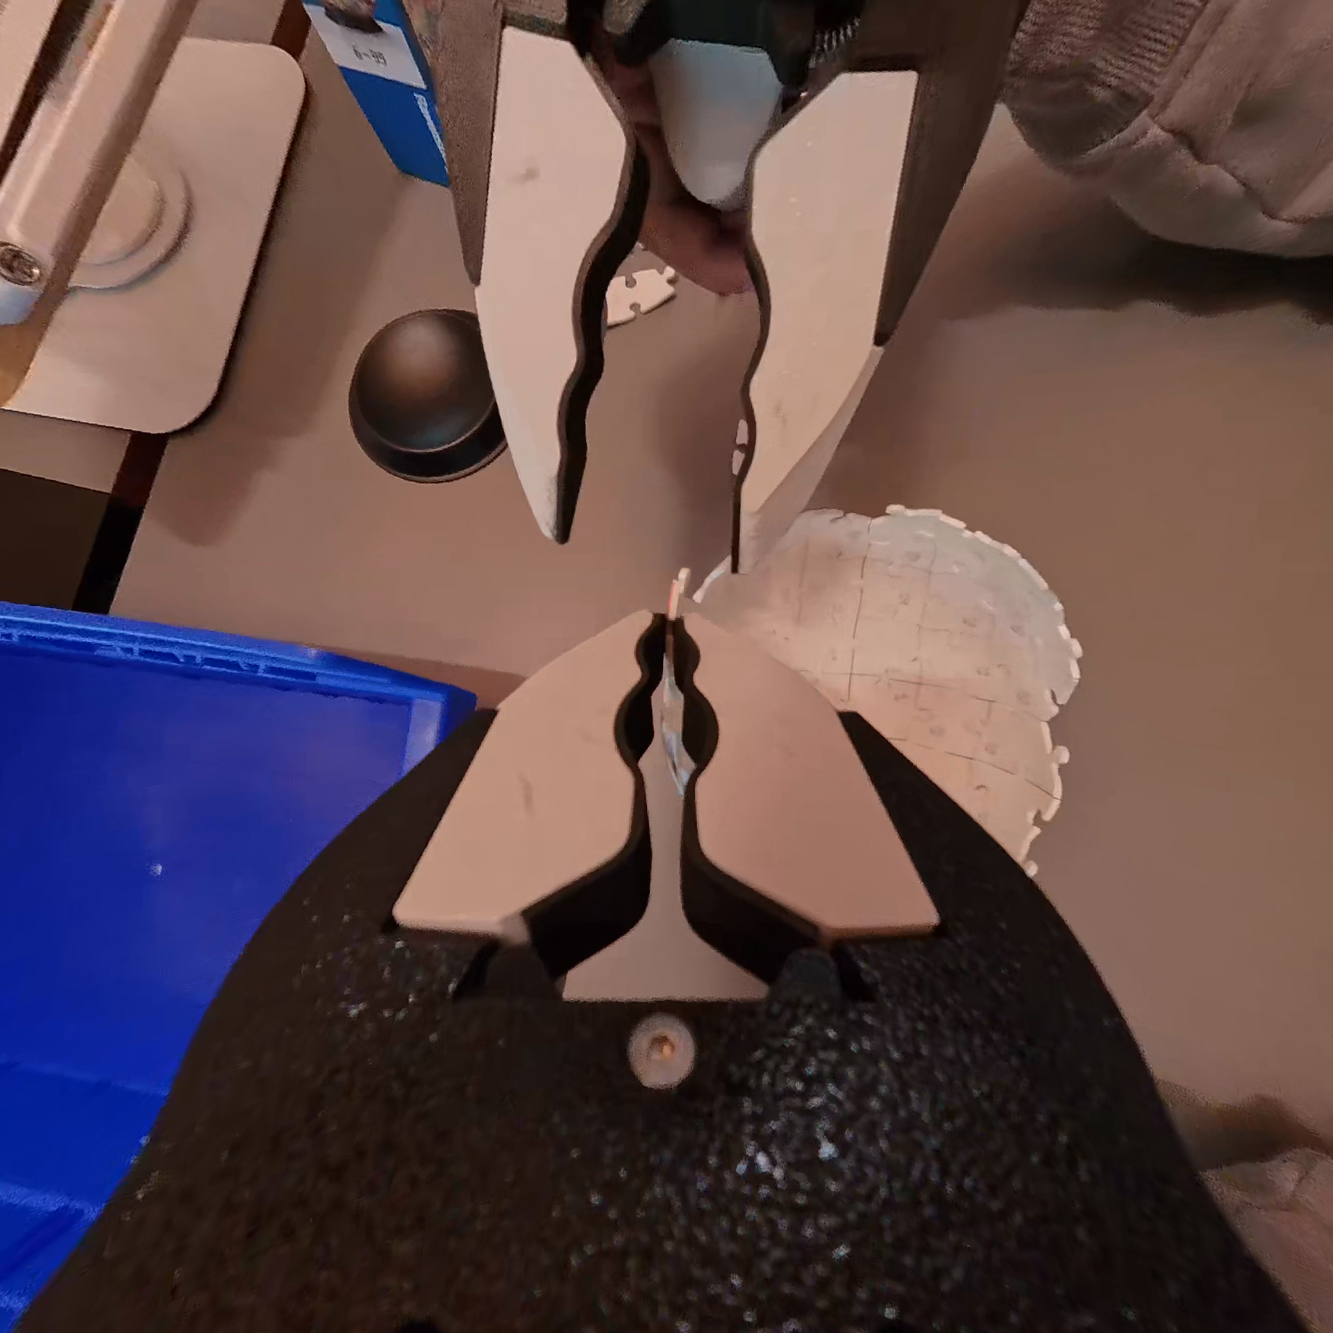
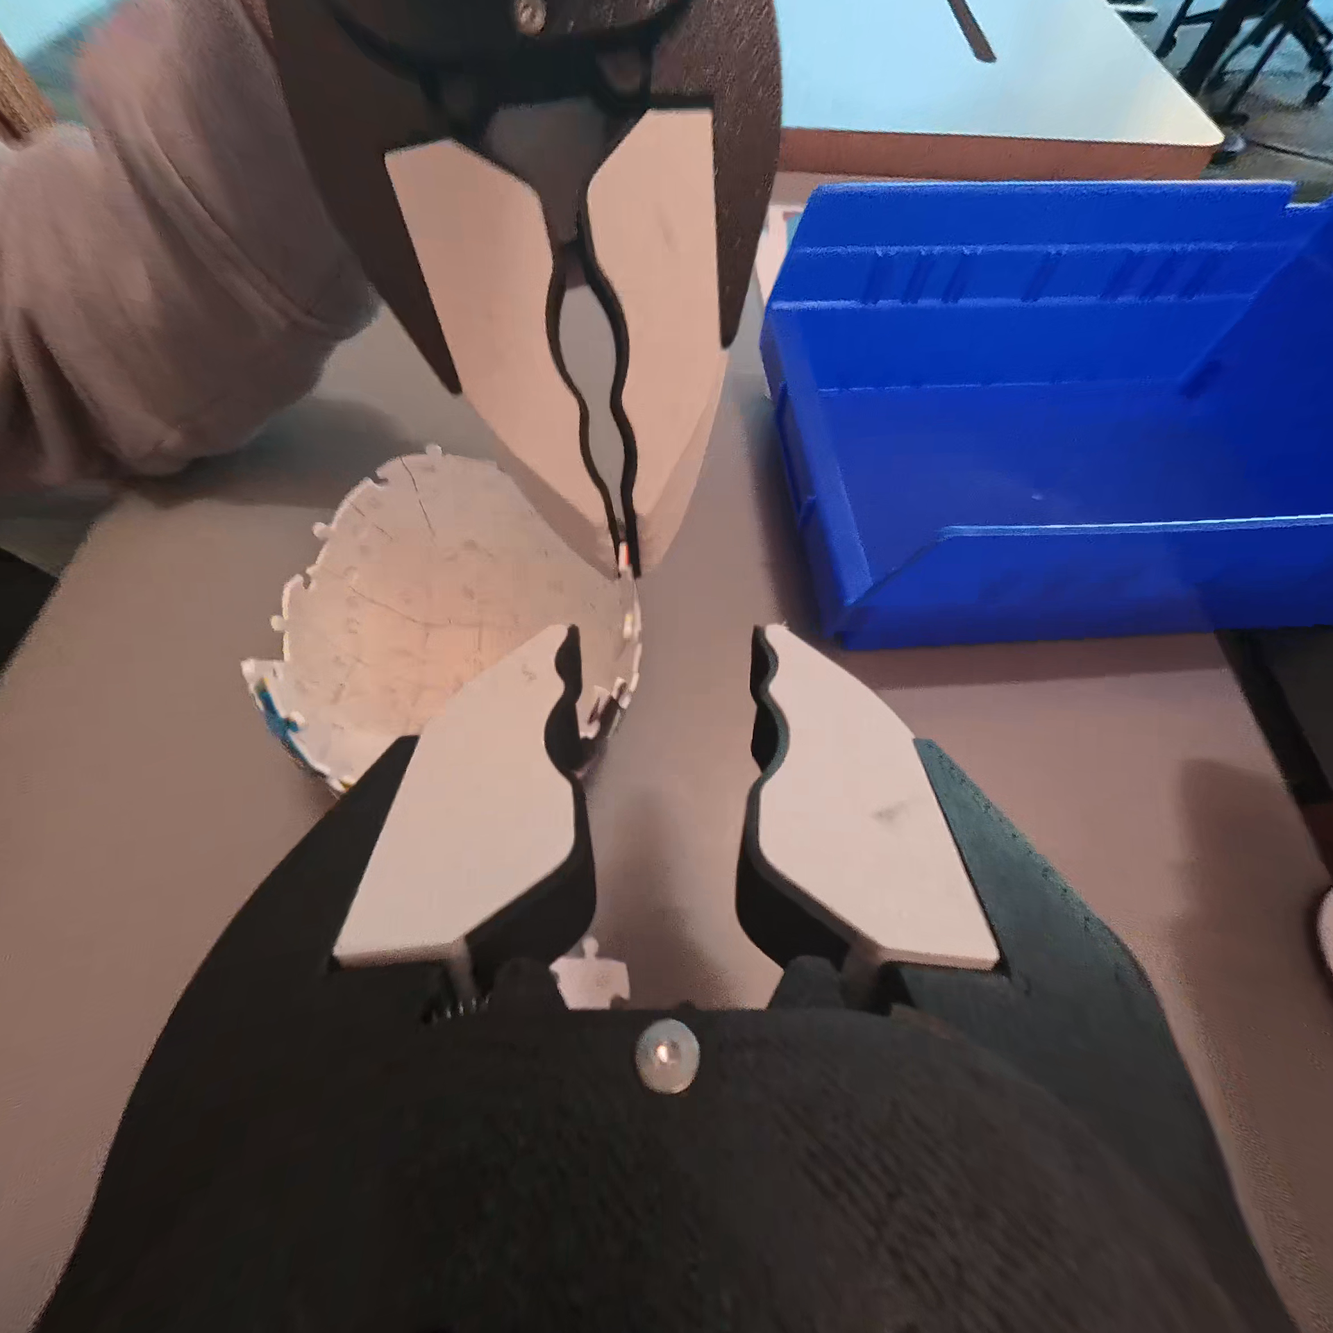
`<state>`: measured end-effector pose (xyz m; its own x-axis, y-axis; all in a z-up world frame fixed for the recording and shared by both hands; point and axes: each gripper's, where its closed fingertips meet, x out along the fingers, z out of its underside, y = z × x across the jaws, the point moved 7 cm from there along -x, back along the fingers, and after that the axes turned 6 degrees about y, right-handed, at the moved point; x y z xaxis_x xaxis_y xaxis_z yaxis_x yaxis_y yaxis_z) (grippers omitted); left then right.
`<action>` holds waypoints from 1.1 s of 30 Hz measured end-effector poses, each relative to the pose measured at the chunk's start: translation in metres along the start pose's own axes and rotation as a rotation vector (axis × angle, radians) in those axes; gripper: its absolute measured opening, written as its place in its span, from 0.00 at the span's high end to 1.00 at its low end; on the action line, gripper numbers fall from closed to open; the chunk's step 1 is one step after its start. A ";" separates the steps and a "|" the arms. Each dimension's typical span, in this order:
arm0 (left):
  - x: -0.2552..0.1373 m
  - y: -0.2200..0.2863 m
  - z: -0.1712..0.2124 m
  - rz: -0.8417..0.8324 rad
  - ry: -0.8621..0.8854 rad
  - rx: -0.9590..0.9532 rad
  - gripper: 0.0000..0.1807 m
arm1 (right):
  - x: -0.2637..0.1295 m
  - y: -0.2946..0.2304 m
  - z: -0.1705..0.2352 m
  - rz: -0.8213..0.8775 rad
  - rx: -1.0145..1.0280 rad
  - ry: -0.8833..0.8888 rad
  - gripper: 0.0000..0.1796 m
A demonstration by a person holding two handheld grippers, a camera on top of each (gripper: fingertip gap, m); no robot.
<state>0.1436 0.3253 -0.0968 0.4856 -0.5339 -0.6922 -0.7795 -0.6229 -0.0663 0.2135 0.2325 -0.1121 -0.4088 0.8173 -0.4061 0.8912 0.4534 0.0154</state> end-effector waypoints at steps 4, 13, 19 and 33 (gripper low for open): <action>0.004 0.001 0.002 0.010 -0.024 0.012 0.99 | 0.004 0.000 0.001 -0.055 0.053 0.056 0.77; 0.010 -0.002 0.008 0.006 -0.066 -0.037 0.99 | 0.018 -0.001 0.008 -0.074 0.085 0.021 0.74; 0.011 -0.002 0.009 0.010 -0.074 -0.086 0.99 | 0.023 -0.001 0.012 -0.063 0.057 0.002 0.76; 0.007 -0.005 0.011 0.017 -0.047 -0.109 0.99 | 0.026 0.000 0.006 -0.083 -0.023 -0.012 0.99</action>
<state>0.1466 0.3315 -0.1089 0.4519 -0.5192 -0.7254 -0.7384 -0.6740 0.0224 0.2036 0.2519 -0.1281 -0.4791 0.7722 -0.4173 0.8493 0.5279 0.0019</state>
